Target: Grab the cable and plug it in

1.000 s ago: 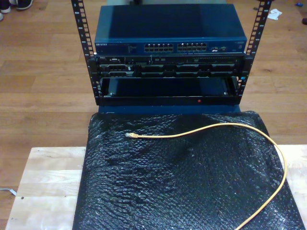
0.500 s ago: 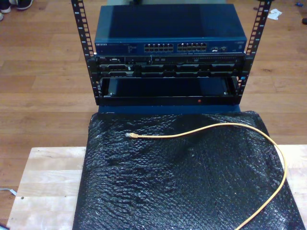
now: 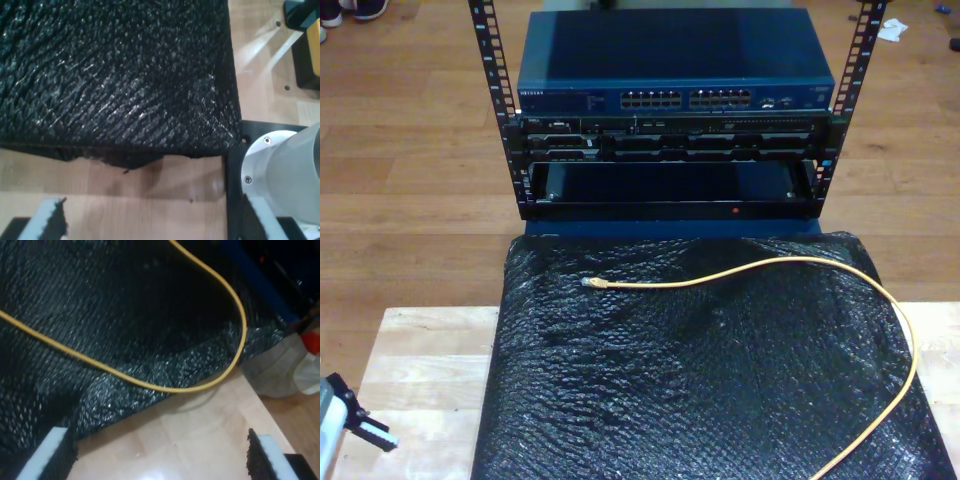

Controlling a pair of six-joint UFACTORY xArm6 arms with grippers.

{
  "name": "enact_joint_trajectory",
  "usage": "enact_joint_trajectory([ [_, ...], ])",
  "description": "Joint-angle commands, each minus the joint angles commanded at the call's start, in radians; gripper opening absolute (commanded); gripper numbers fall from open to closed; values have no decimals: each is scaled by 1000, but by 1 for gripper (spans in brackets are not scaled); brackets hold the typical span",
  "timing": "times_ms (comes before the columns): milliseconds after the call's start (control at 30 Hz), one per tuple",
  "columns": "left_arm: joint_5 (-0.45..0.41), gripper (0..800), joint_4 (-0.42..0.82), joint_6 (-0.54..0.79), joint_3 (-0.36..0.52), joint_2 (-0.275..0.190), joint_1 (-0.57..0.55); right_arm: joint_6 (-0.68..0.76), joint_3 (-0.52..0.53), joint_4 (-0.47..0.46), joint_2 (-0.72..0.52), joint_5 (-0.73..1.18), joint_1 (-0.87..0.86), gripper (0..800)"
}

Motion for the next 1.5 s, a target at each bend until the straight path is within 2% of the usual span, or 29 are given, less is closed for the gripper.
enact_joint_trajectory([
  [467, -6, 800, -2, -3, 8, 8, -2, 94, -58, 3, 25, -5, 87, 800],
  [700, -8, 800, -2, -3, 9, 8, -2, 158, -95, 43, 25, -6, 144, 800],
  [1067, -20, 800, -2, -5, 9, 8, -2, 279, -133, 48, 23, -29, 322, 800],
  [1500, -17, 800, -31, -6, -26, 6, -12, 442, -137, 37, 14, -199, 591, 799],
])
